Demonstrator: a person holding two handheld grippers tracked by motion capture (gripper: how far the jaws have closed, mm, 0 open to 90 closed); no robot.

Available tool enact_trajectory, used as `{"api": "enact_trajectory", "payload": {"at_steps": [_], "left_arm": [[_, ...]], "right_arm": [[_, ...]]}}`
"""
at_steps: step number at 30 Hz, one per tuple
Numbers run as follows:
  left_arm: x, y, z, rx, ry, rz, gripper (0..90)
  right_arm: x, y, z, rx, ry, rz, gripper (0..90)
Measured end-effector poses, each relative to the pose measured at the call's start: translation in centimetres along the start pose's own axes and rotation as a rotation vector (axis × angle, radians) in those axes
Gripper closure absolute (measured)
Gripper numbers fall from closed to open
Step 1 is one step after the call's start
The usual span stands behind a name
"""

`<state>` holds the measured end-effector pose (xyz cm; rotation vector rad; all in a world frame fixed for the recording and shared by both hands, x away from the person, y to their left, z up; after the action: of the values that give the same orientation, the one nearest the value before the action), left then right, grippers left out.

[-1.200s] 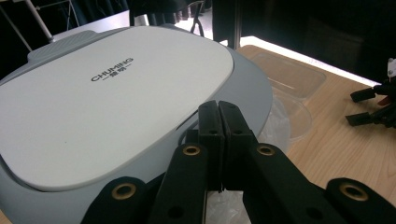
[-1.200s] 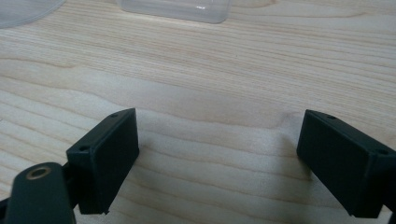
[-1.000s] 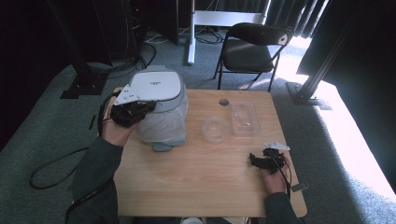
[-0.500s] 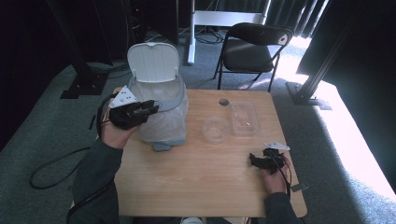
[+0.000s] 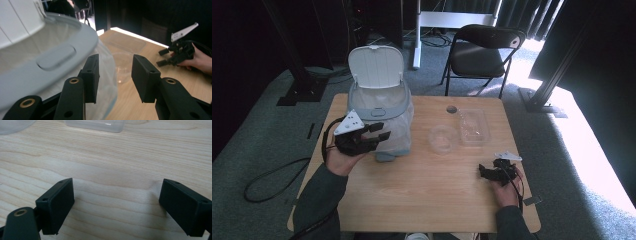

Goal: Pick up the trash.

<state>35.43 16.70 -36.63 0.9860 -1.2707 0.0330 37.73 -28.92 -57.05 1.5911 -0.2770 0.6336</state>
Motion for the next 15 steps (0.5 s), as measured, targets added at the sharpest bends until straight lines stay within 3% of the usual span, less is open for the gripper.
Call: {"api": "enact_trajectory", "payload": {"at_steps": [6,9,12,15], "left_arm": [[-2.1,-1.8,0.4,-0.038,0.018,-0.009,55.9],[-3.2,-2.7,0.8,-0.057,0.023,-0.008,55.5],[-4.2,-3.6,1.0,-0.054,0.031,-0.04,54.7],[-4.9,-4.4,0.6,-0.051,0.051,-0.066,54.6]], "right_arm": [[0.1,0.0,-0.2,0.026,0.038,0.002,15.7],[0.3,0.3,-0.3,0.033,0.042,0.001,32.7],[0.5,0.4,-0.4,0.036,0.05,0.0,46.0],[0.6,0.4,-0.5,0.035,0.053,-0.001,51.8]]}}
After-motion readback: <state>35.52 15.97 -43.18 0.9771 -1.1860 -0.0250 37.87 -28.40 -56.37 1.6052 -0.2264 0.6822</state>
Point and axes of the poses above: each handheld gripper's, and its own axes: y roughly backward along the jaws, x roughly out of its top, z roughly to its right, the point moved 3 cm from there along -y, roughly forward along the jaws, and after that the axes turned 13 degrees about -z, right-handed, at the moved point
